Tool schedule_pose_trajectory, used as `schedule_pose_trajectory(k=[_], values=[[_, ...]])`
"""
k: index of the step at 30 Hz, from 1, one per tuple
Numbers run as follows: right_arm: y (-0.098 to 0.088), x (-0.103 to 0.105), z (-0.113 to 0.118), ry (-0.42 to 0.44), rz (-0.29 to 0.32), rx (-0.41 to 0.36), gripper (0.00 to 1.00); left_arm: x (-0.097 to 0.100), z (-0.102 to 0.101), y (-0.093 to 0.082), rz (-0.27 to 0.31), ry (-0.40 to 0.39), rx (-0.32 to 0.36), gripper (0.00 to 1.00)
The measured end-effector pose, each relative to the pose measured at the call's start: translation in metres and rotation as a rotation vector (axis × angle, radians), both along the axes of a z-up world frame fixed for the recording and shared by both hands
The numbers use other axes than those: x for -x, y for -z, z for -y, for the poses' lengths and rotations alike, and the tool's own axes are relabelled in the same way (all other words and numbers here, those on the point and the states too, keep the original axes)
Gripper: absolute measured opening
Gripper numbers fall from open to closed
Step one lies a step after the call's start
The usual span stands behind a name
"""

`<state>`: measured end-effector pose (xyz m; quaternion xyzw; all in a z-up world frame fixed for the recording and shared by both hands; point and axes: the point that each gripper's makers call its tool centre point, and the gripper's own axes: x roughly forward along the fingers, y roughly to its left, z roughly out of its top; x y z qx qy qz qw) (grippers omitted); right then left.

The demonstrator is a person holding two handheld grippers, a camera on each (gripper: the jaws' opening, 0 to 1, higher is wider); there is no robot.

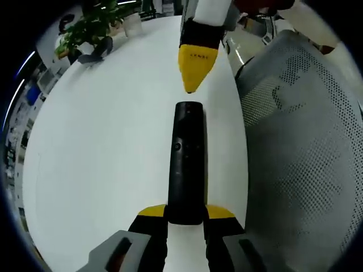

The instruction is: Press the specified remote control buttons in sequence, fully releasing each button before pressing the next.

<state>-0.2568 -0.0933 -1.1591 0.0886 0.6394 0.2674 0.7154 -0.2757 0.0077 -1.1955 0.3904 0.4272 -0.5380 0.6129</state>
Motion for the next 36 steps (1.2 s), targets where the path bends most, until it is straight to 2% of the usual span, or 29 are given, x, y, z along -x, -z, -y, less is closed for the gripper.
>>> schedule_pose_trajectory(k=[6, 12, 17, 20, 27, 32, 36], values=[[0.012, 0.009, 0.006, -0.048, -0.009, 0.09, 0.0, 0.007, 0.001, 0.0, 0.001, -0.029, 0.012, 0.22], [0.022, 0.011, 0.006, -0.069, -0.038, 0.103, 0.0, 0.007, 0.001, 0.0, 0.003, -0.029, 0.028, 0.22], [0.027, 0.01, 0.007, -0.069, -0.056, 0.11, 0.0, 0.006, 0.001, 0.001, -0.008, -0.037, 0.011, 0.22], [0.029, 0.01, 0.009, -0.071, -0.045, 0.114, 0.0, 0.006, 0.001, 0.001, -0.015, -0.04, 0.007, 0.22], [0.029, 0.009, 0.009, -0.049, -0.054, 0.108, 0.0, 0.006, 0.001, 0.001, -0.018, -0.041, 0.017, 0.22], [0.03, 0.008, 0.009, 0.0, -0.073, 0.107, 0.0, 0.006, 0.001, 0.001, -0.02, -0.037, 0.012, 0.22], [0.029, 0.008, 0.007, -0.042, -0.091, 0.136, 0.0, 0.006, 0.001, 0.001, -0.019, -0.033, 0.014, 0.22]])
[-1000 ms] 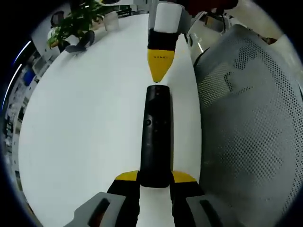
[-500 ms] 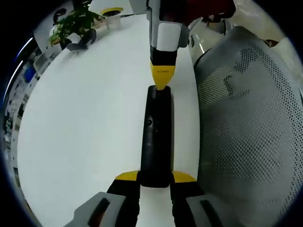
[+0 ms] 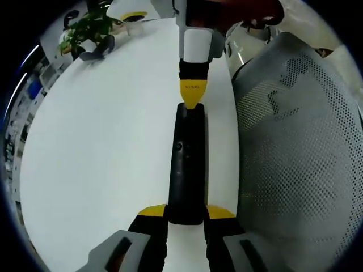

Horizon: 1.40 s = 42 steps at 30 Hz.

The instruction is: Press the specified remote control buttons in sequence, fully releasing each button before pressing the next.

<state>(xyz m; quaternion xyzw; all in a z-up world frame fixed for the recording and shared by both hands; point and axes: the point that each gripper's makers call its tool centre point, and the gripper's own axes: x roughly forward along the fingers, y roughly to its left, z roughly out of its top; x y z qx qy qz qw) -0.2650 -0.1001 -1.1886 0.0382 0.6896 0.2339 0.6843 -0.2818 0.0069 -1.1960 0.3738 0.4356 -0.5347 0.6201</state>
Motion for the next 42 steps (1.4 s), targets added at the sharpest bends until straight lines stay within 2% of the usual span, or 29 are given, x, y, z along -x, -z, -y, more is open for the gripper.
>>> schedule_pose_trajectory(k=[4, 8, 11, 16, 20, 24, 35, 42], values=[[0.0, 0.001, -0.001, -0.026, -0.012, 0.025, 0.0, 0.0, 0.0, 0.0, -0.003, 0.005, -0.004, 0.22], [0.0, 0.001, 0.001, -0.018, 0.003, 0.032, 0.0, 0.0, 0.0, 0.0, -0.007, 0.004, -0.016, 0.22], [-0.001, 0.002, 0.002, 0.007, 0.03, 0.011, 0.0, 0.0, 0.0, 0.001, -0.012, 0.006, -0.022, 0.22], [-0.002, 0.004, 0.0, -0.012, 0.08, 0.008, 0.0, 0.0, 0.0, 0.001, -0.01, 0.005, -0.034, 0.22], [-0.002, 0.006, -0.003, -0.048, 0.066, 0.011, 0.0, 0.0, 0.0, 0.0, -0.009, 0.01, -0.043, 0.22], [-0.006, 0.001, -0.007, -0.031, 0.085, -0.014, 0.0, 0.0, 0.0, 0.0, -0.011, 0.01, -0.045, 0.22], [-0.002, -0.002, -0.009, -0.067, 0.099, -0.001, 0.0, 0.0, 0.0, 0.001, -0.012, 0.004, -0.038, 0.22], [0.0, -0.002, -0.009, -0.106, 0.123, 0.042, 0.0, 0.0, 0.0, 0.001, -0.014, 0.0, -0.035, 0.22]])
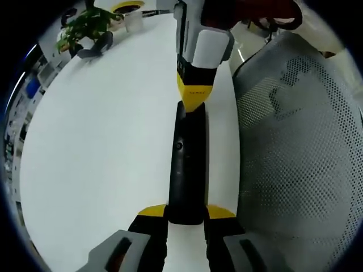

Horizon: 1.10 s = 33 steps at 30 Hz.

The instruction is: Press the specified remote control buttons in sequence, fully releasing each button before pressing the next.

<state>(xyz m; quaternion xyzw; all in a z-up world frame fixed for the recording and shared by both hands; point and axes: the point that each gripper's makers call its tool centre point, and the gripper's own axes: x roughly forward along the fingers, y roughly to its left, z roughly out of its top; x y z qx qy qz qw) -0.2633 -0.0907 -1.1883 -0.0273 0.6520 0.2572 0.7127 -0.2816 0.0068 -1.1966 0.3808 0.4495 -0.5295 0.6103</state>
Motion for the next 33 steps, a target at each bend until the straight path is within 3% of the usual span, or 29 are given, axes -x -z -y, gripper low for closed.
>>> schedule_pose_trajectory(k=[19, 33], values=[[0.0002, -0.0008, 0.0003, -0.029, 0.049, 0.046, 0.0, -0.0012, -0.0009, -0.0004, 0.001, 0.003, 0.043, 0.22], [-0.0068, -0.0015, -0.0083, -0.008, 0.034, -0.017, 0.0, -0.0009, 0.0, -0.0006, 0.004, 0.006, 0.037, 0.22]])
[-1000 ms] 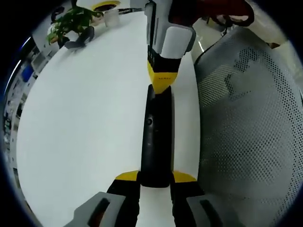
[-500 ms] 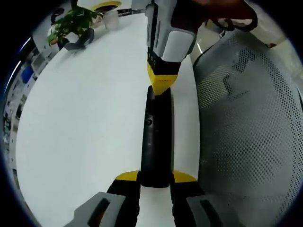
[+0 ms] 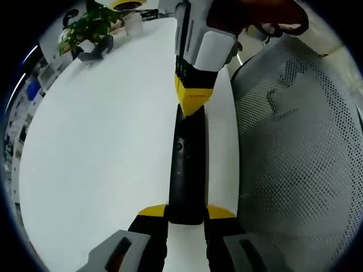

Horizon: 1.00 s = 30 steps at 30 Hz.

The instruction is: Press the specified remote control buttons in sequence, fully releasing each button before pressing the next.

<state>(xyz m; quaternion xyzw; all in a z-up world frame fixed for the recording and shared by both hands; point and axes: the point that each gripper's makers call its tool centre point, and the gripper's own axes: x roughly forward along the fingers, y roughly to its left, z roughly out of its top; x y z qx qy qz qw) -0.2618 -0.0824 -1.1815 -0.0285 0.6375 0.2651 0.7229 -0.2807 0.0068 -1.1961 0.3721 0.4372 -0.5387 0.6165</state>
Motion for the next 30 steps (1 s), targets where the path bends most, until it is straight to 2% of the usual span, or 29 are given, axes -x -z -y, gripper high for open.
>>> schedule_pose_trajectory(k=[10, 30], values=[[0.0056, 0.0031, -0.0063, -0.015, -0.019, -0.003, 0.0, 0.0003, 0.0001, 0.0003, 0.001, 0.002, -0.003, 0.22], [0.0062, 0.0034, -0.0028, 0.044, -0.041, -0.03, 0.0, -0.0004, 0.0006, 0.0003, -0.007, 0.001, 0.001, 0.22]])
